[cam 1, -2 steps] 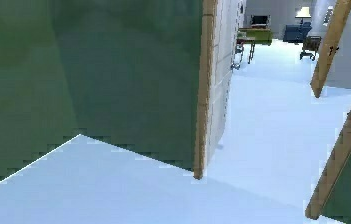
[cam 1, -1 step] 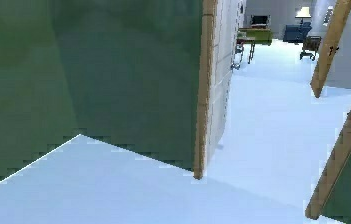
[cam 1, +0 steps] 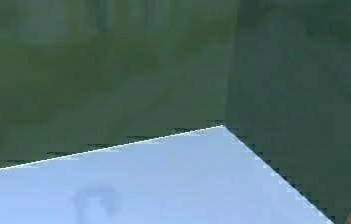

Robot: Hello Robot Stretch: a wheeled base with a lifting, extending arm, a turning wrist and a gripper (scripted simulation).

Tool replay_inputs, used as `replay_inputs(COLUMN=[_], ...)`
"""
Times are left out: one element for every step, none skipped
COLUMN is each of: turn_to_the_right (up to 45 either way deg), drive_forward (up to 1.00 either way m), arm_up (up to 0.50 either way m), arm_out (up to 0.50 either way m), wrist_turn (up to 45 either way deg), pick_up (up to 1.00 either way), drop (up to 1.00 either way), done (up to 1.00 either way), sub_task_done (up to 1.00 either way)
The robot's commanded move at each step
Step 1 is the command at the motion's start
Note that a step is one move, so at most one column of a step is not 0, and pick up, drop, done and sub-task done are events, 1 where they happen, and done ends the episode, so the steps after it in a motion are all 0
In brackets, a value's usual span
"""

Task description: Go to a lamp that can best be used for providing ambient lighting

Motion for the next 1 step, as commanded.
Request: replay_inputs(turn_to_the_right=[36.0], drive_forward=[0.0], arm_up=[0.0], arm_out=[0.0], wrist_turn=[0.0], pick_up=[0.0], drop=[0.0], done=[0.0], sub_task_done=[0.0])
